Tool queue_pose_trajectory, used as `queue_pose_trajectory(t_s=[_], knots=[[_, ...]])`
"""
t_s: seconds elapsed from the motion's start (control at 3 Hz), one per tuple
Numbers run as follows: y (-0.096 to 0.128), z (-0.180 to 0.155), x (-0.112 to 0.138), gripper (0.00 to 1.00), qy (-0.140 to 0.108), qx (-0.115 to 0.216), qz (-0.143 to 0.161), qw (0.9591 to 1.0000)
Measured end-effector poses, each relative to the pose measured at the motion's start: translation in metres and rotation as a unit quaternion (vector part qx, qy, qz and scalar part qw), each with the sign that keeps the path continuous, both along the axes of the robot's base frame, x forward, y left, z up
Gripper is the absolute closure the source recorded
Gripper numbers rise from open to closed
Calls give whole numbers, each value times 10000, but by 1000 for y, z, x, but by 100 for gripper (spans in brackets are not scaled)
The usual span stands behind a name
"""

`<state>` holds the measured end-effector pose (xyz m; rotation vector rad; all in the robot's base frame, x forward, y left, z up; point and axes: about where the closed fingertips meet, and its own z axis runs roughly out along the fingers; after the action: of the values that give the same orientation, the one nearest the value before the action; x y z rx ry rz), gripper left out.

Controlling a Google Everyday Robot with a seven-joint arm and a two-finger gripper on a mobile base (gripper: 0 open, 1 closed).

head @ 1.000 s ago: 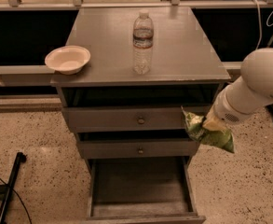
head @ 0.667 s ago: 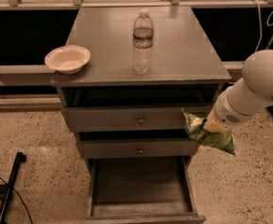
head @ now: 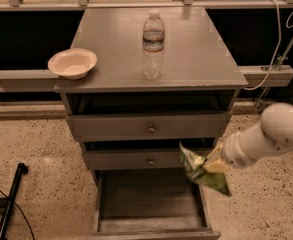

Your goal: Place green jalapeno chip bag into bottom drawer

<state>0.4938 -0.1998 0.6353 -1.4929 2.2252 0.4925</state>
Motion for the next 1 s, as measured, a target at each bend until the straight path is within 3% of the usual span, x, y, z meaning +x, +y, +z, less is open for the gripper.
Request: queue_pose_trajectory(t_s=[0.33,0.67,1.0], knots=[[29,-93,-15,100,167,756,-170,9969],[53,-154,-18,100,338,1271,-391,9905],[72,-201,-24,100,477,1506,-419,9866]])
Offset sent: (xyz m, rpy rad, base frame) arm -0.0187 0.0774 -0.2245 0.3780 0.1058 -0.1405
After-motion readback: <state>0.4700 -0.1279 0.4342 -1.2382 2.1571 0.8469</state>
